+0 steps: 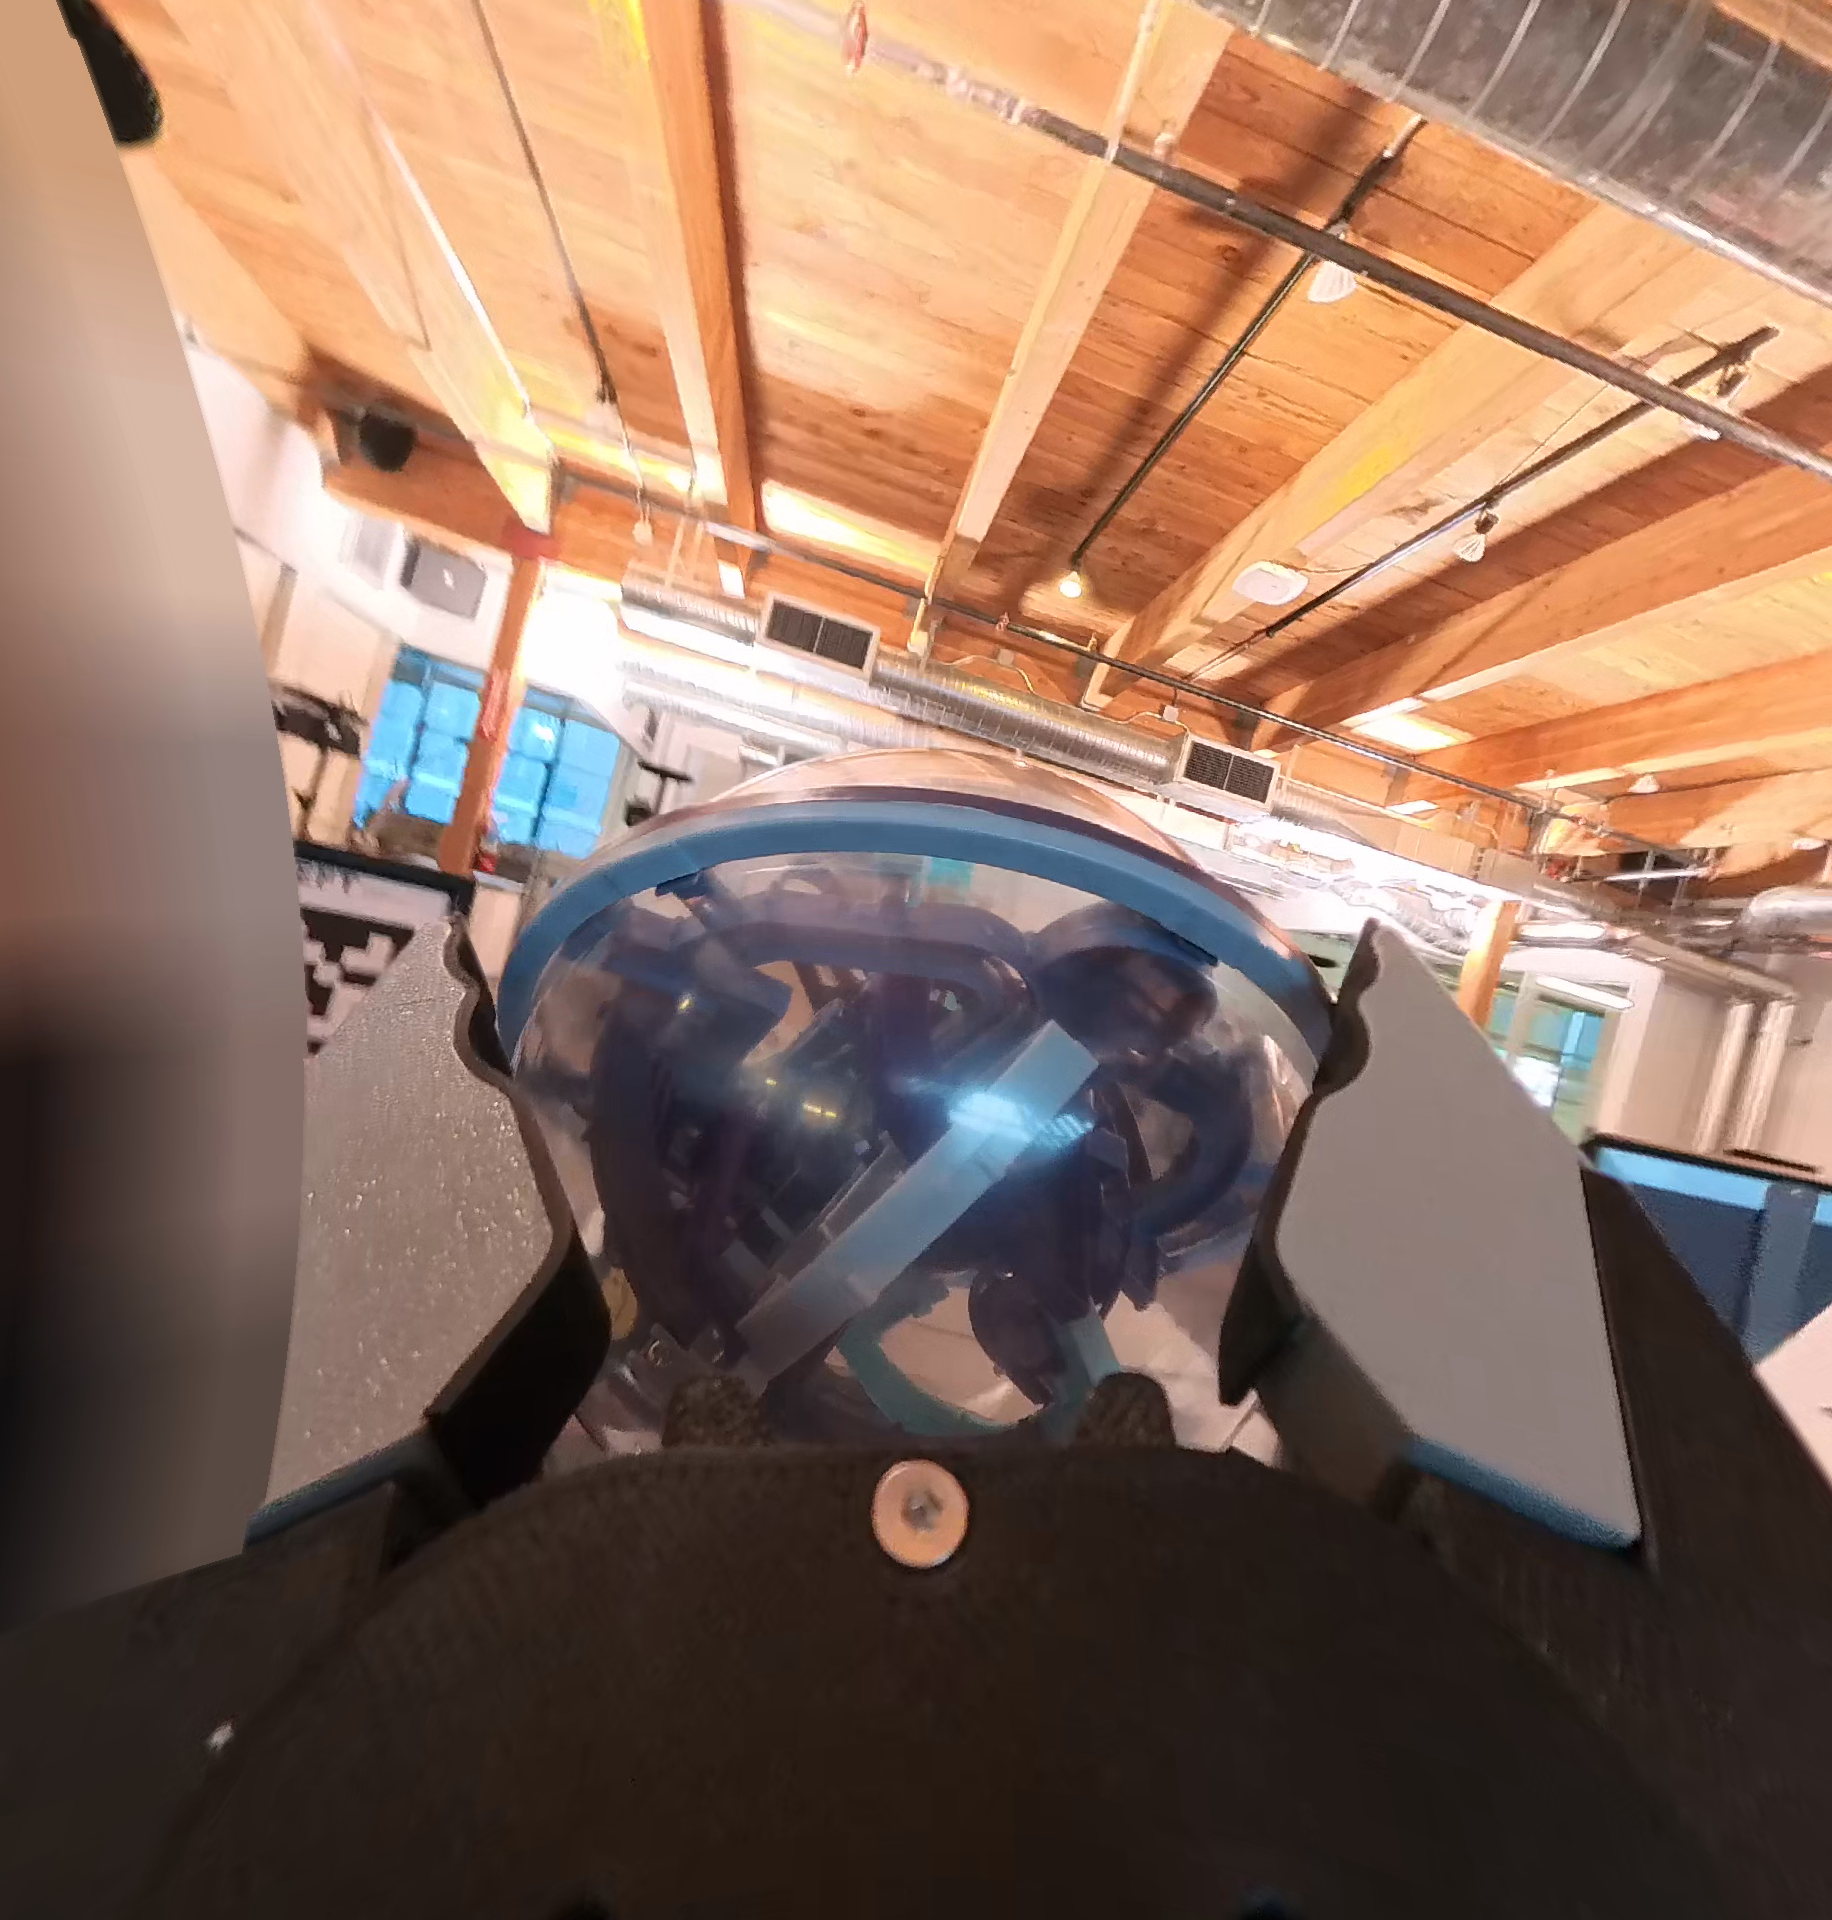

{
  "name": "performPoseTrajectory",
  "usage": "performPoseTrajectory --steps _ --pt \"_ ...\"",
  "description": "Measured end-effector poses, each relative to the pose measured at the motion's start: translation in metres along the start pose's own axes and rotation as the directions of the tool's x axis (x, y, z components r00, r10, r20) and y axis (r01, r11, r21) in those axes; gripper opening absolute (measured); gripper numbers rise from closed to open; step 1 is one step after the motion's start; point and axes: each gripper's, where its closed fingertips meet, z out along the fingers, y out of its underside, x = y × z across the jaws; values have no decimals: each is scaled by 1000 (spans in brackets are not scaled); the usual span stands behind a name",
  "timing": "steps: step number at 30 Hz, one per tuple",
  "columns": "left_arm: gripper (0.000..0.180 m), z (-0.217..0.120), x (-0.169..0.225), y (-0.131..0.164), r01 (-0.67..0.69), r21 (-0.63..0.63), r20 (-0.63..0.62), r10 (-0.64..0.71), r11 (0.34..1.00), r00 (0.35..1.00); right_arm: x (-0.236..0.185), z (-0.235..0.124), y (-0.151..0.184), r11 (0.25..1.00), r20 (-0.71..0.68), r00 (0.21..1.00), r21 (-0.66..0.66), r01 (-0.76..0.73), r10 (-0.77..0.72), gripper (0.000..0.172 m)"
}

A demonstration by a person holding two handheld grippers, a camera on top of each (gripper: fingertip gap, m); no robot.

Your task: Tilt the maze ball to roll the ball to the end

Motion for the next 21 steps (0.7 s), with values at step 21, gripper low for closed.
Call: performPoseTrajectory --steps 21 --pt "116 4 1 5 -13 -89 -102 4 996 995 20 -2 1 992 -28 992 43 -122 124 153"
